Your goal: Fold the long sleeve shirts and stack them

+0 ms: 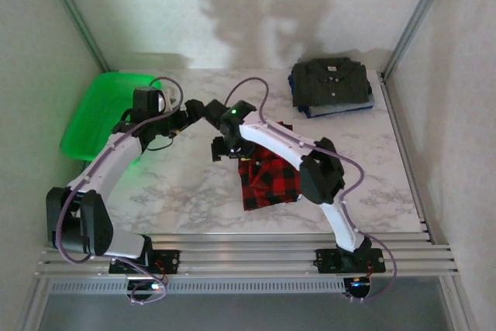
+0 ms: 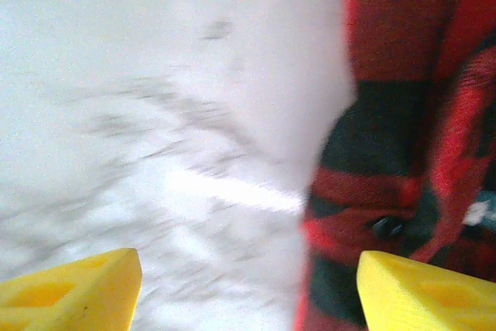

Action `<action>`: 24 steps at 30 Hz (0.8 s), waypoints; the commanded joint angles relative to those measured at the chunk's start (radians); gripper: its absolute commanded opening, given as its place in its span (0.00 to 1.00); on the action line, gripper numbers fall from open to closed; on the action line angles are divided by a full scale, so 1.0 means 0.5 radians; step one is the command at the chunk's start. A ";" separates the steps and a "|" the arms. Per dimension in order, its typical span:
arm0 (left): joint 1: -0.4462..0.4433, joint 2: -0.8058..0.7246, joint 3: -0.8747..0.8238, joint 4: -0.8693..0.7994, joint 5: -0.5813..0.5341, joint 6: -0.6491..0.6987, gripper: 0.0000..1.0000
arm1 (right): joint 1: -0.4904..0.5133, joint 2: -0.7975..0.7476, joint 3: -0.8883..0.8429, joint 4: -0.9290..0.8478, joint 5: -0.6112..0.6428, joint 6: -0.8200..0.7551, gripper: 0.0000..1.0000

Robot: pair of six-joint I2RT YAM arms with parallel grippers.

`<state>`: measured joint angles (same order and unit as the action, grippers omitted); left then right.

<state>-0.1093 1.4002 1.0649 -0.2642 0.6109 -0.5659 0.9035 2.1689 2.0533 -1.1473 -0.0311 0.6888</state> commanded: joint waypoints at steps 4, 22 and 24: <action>-0.032 -0.167 -0.166 -0.028 -0.065 -0.113 1.00 | -0.225 -0.530 -0.195 0.065 -0.332 0.068 0.76; -1.016 0.616 -0.172 0.572 -0.289 -0.497 0.79 | -0.943 -1.027 -1.981 1.031 -0.444 -0.202 0.38; -1.039 0.738 -0.091 0.525 -0.296 -0.451 0.74 | -0.939 -1.029 -2.071 1.092 -0.493 -0.163 0.32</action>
<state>-0.6117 1.7241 0.9531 -0.0395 0.4805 -0.8013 0.4290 1.6928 1.0615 -0.7105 -0.2153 0.5880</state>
